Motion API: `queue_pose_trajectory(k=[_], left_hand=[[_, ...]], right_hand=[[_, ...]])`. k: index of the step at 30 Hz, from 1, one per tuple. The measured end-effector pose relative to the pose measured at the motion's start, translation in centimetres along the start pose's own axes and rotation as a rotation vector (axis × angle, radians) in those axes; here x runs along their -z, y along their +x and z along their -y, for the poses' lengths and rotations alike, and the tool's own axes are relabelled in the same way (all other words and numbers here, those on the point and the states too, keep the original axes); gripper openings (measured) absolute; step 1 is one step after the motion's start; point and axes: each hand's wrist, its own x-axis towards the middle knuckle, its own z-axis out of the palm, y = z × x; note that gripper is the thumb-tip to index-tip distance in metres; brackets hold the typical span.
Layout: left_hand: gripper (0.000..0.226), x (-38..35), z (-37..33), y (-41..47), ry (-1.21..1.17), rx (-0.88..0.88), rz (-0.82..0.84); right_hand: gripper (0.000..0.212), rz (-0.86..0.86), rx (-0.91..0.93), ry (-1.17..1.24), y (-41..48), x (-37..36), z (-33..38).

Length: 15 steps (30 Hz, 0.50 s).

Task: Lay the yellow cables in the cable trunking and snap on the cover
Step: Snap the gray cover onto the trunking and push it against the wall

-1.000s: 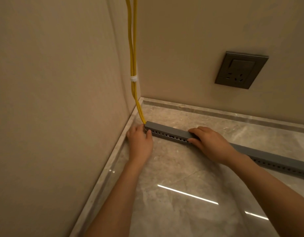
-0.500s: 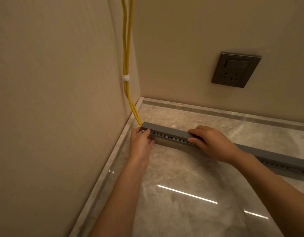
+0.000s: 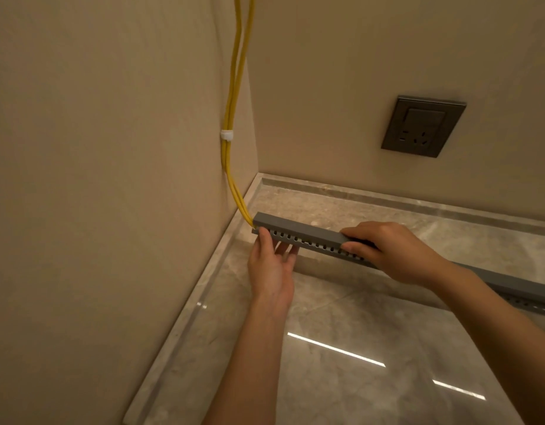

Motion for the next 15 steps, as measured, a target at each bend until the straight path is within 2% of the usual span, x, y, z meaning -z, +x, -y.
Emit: queue_pose_trajectory(k=[9, 15], left_hand=[[0.033, -0.1, -0.9, -0.1, -0.028, -0.068, 0.097], [0.033, 0.4, -1.5, -0.5, -0.069, -0.052, 0.130]], right_hand=[[0.033, 0.020, 0.027, 0.011, 0.3, 1.0, 0.5], [0.028, 0.029, 0.046, 0.048, -0.1, 0.9, 1.0]])
